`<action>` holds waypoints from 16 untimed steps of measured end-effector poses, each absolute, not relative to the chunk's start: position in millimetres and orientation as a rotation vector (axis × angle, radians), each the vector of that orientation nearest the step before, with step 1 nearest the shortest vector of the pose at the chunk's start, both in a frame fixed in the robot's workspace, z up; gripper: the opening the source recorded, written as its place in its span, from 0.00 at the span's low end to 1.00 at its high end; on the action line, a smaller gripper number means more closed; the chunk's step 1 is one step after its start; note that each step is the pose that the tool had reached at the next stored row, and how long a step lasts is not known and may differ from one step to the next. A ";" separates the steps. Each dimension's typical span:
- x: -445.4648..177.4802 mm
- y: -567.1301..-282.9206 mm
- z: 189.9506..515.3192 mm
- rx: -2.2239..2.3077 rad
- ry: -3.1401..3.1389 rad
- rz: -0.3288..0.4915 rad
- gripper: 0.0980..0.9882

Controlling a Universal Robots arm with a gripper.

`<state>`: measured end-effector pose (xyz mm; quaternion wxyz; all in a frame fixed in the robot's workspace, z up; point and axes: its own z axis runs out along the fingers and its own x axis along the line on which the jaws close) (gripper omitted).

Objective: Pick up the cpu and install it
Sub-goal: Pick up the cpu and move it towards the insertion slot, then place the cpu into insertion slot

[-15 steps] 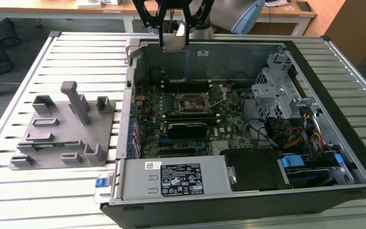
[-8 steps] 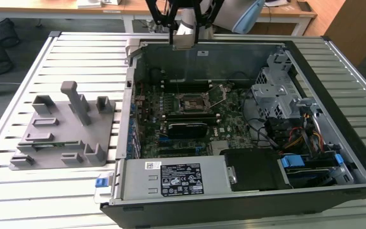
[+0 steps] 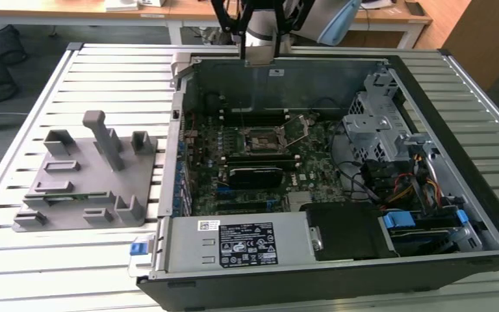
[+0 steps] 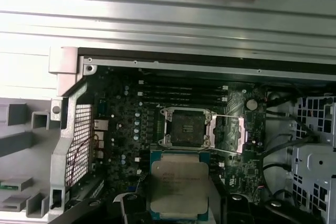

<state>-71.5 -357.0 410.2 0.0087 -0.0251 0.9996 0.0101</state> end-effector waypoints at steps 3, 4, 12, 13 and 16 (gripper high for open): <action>-66.7 -356.1 410.2 -0.079 3.123 0.032 0.48; -65.3 -355.9 410.2 -0.079 3.123 0.032 0.48; -56.4 -354.8 410.0 -0.079 3.123 0.032 0.48; -56.2 -354.7 410.0 -0.079 3.123 0.031 0.48; -55.8 -354.7 410.0 -0.079 3.123 0.030 0.48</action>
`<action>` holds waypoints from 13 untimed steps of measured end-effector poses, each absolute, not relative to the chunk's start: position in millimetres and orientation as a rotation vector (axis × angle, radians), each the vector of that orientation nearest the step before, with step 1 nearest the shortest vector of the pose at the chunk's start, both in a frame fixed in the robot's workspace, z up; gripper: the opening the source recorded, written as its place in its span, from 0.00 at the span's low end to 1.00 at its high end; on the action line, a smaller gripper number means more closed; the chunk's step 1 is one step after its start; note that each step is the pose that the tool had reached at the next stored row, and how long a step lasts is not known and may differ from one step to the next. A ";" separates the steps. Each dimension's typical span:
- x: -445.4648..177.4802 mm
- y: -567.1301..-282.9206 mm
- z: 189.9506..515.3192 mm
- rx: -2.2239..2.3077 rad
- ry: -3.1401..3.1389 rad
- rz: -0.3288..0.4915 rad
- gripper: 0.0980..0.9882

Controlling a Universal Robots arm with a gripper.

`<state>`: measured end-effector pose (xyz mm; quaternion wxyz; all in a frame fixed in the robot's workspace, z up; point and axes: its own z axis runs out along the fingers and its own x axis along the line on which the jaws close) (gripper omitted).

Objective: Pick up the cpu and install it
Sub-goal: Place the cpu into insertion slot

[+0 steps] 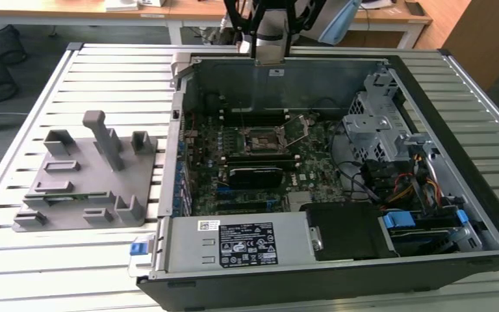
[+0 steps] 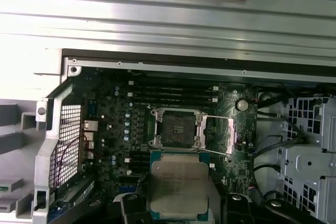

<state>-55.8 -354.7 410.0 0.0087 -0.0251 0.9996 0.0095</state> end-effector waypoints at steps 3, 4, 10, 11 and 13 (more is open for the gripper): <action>-55.5 -354.7 409.8 -0.078 3.123 0.023 0.48; -55.5 -354.7 409.8 -0.064 3.123 0.021 0.48; -55.6 -354.6 409.2 0.081 3.122 0.017 0.48; -55.6 -354.7 409.0 0.107 3.120 0.017 0.48; -55.6 -354.6 408.7 0.158 3.118 0.017 0.48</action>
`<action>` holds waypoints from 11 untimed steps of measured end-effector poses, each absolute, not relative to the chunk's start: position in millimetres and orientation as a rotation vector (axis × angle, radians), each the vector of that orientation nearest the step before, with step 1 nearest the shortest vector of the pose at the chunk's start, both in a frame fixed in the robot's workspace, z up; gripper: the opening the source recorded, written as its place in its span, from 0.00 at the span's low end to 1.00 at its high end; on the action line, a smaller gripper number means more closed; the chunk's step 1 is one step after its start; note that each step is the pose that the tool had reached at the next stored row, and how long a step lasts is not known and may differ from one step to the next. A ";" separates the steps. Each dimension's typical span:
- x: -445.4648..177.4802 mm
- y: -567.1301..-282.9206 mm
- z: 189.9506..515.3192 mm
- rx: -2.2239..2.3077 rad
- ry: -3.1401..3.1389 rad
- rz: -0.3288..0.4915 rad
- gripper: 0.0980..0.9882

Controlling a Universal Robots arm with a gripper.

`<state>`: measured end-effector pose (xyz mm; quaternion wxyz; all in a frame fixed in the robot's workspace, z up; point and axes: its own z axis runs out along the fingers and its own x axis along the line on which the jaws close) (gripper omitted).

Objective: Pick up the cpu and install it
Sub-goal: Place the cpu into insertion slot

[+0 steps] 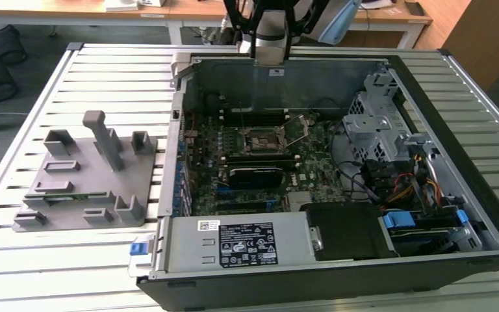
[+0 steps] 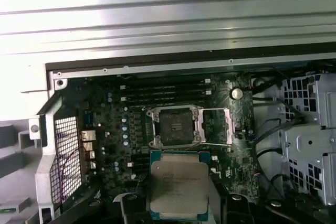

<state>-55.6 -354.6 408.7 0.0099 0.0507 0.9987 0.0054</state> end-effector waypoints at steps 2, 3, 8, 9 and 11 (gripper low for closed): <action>-55.6 -354.2 408.6 0.196 3.115 0.016 0.48; -55.6 -354.1 408.4 0.213 3.113 0.016 0.48; -55.6 -353.8 407.8 0.307 3.102 0.014 0.48; -55.6 -353.7 407.7 0.326 3.099 0.014 0.48; -55.6 -353.5 407.6 0.363 3.094 0.013 0.48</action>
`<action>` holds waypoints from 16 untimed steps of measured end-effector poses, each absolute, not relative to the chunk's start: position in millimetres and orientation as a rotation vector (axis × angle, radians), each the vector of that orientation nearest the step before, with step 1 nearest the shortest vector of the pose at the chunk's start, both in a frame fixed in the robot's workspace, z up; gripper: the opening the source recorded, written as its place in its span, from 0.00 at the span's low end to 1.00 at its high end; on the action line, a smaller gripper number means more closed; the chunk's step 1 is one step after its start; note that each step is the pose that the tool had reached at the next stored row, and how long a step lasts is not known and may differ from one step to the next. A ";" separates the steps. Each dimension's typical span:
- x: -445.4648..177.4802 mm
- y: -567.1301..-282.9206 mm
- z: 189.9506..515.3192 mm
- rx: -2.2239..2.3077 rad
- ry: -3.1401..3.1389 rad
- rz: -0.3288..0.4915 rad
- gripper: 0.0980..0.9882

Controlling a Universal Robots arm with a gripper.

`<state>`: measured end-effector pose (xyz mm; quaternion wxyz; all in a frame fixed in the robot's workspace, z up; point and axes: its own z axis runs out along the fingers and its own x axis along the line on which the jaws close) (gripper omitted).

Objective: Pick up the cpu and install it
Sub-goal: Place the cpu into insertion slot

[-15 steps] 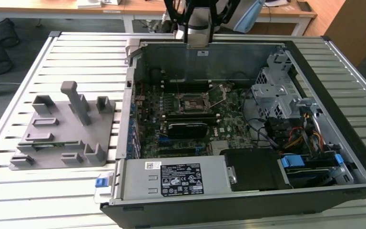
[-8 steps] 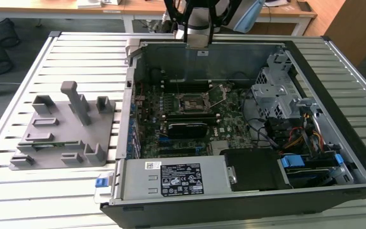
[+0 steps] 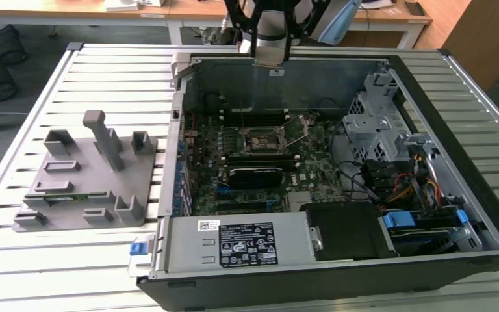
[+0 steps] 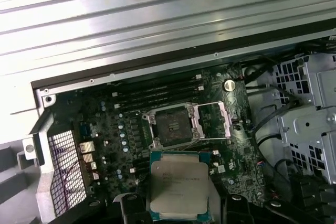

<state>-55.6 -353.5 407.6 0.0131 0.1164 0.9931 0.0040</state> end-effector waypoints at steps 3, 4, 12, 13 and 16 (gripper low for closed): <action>-55.6 -353.3 407.5 0.417 3.086 0.010 0.48; -55.6 -353.2 407.4 0.436 3.083 0.009 0.48; -55.6 -352.9 406.9 0.568 3.059 0.005 0.48; -55.6 -352.8 406.8 0.585 3.056 0.005 0.48; -55.6 -352.7 406.6 0.634 3.046 0.003 0.48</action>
